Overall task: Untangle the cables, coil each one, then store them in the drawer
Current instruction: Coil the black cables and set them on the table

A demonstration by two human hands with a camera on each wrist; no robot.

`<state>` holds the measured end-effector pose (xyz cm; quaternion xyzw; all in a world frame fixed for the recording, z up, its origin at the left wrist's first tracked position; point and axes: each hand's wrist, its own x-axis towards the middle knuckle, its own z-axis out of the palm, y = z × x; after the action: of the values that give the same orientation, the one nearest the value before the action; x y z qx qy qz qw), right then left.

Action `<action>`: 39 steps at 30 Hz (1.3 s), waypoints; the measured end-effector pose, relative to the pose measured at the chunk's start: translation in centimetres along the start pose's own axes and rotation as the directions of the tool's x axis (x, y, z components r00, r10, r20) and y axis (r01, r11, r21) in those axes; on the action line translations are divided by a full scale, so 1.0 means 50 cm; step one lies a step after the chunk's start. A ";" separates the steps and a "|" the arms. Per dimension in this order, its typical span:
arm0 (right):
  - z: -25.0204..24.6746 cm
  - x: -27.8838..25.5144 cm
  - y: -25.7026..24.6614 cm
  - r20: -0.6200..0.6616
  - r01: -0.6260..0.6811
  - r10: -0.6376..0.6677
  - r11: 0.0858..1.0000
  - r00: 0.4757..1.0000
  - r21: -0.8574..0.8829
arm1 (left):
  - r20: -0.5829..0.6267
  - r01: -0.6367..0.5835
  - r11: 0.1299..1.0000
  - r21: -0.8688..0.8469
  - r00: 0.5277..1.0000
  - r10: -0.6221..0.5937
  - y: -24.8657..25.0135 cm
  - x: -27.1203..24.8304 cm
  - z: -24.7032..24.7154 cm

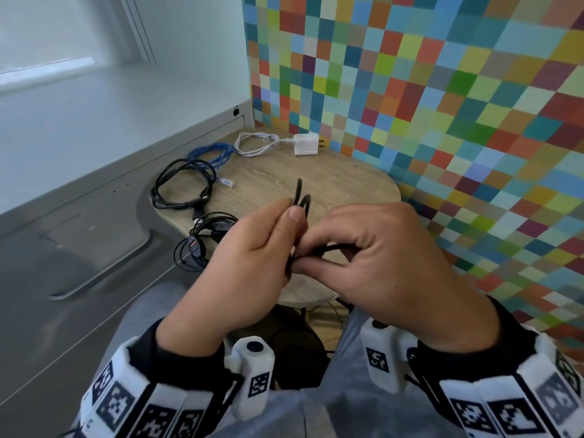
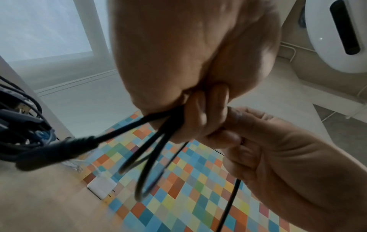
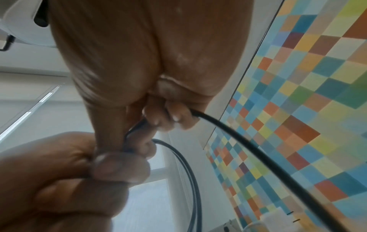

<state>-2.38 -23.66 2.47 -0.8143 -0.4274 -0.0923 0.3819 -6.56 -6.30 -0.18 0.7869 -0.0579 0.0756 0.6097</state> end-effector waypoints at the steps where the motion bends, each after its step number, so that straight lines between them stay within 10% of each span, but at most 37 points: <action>1: -0.003 0.000 -0.001 -0.023 -0.027 0.027 1.000 0.999 0.014 | 0.032 0.017 1.000 -0.013 0.999 -0.017 -0.001 0.002 0.002; 7: -0.031 -0.001 0.018 0.156 -0.265 0.238 0.948 0.958 0.176 | 0.323 0.171 0.977 -0.127 0.939 -0.122 0.005 -0.002 -0.011; 16: -0.024 0.007 0.087 0.226 -0.330 0.282 0.920 0.932 0.213 | 0.349 0.374 0.782 -0.498 0.912 -0.214 0.010 -0.007 -0.036; 28: -0.031 0.009 0.105 0.109 -0.277 0.271 0.722 0.956 0.634 | 0.273 0.306 0.794 -0.525 0.944 -0.184 0.000 0.007 -0.033; 39: -0.011 0.001 0.135 0.121 -0.350 0.353 0.711 0.928 0.609 | 0.235 0.238 0.722 -0.649 0.966 -0.108 -0.009 0.001 -0.026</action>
<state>2.91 -26.32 -0.80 -0.7086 -0.2701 0.1261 0.6395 -6.50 -4.93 -0.27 0.5190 -0.0622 -0.0795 0.8488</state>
